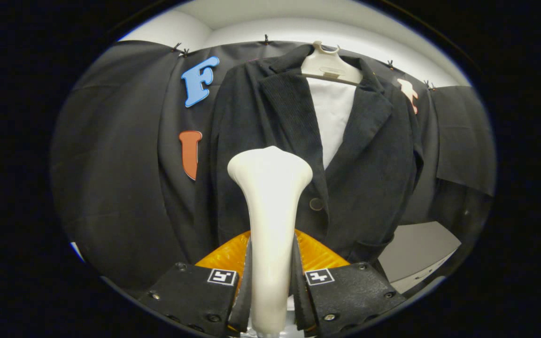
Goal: Iron the clothes twice with a garment steamer, once on the left side and once on the right side.
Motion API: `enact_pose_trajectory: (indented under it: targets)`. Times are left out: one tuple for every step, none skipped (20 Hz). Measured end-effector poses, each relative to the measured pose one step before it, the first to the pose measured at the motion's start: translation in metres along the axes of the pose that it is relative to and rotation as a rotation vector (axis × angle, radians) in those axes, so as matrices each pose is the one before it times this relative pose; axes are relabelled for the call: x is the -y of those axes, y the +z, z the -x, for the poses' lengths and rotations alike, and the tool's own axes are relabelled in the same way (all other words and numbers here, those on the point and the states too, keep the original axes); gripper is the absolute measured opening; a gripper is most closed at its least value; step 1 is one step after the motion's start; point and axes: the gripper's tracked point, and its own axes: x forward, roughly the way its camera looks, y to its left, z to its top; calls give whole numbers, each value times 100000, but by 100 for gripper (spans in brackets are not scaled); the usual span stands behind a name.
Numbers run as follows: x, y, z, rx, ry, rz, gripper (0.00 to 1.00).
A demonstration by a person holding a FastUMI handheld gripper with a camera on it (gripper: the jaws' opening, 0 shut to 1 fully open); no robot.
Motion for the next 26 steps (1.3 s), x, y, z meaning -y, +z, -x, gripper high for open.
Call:
enact_pose_trajectory:
  targets:
    - [75, -574, -25, -814, -42, 281, 40]
    - [25, -874, 16, -1186, -115, 110, 40]
    - [22, -697, -6, -1099, -48, 328, 40]
    - [66, -721, -197, -1314, 5, 210, 40]
    - [29, -753, -74, -1676, 365, -351, 40]
    - [88, -994, -80, -1645, 138, -153, 40]
    - [341, -569, 28, -1254, -304, 261, 40]
    - [138, -717, -15, -1073, -256, 304, 40]
    - [185, -612, -184, -1011, -344, -60, 40]
    - [211, -696, -80, -1329, -91, -519, 40]
    - [-13, -726, -203, -1474, -18, -190, 40]
    - [128, -566, -158, -1135, 53, 288, 40]
    - [-42, -520, -178, -706, 18, 337, 40]
    - [0, -483, -41, -710, -14, 697, 40]
    - [-94, -565, -113, -739, 42, 767, 40]
    - [-20, -790, -106, -1056, 256, 882, 40]
    - [-17, -753, -175, -1196, 152, 638, 40]
    - [-41, -927, -247, -1315, 205, 534, 40]
    - [-171, -604, -73, -1328, 210, 792, 40]
    - [-143, -792, -161, -1106, 415, 972, 40]
    - [-290, -619, -108, -1209, 661, 587, 40]
    - [-160, -1059, -251, -2140, 370, 316, 40]
    - [81, -831, -384, -1242, -18, 23, 40]
    - [-117, -864, -430, -1519, 98, 393, 40]
    - [-99, -906, -260, -1816, 309, 415, 40]
    - [-65, -999, -238, -1721, 20, 212, 40]
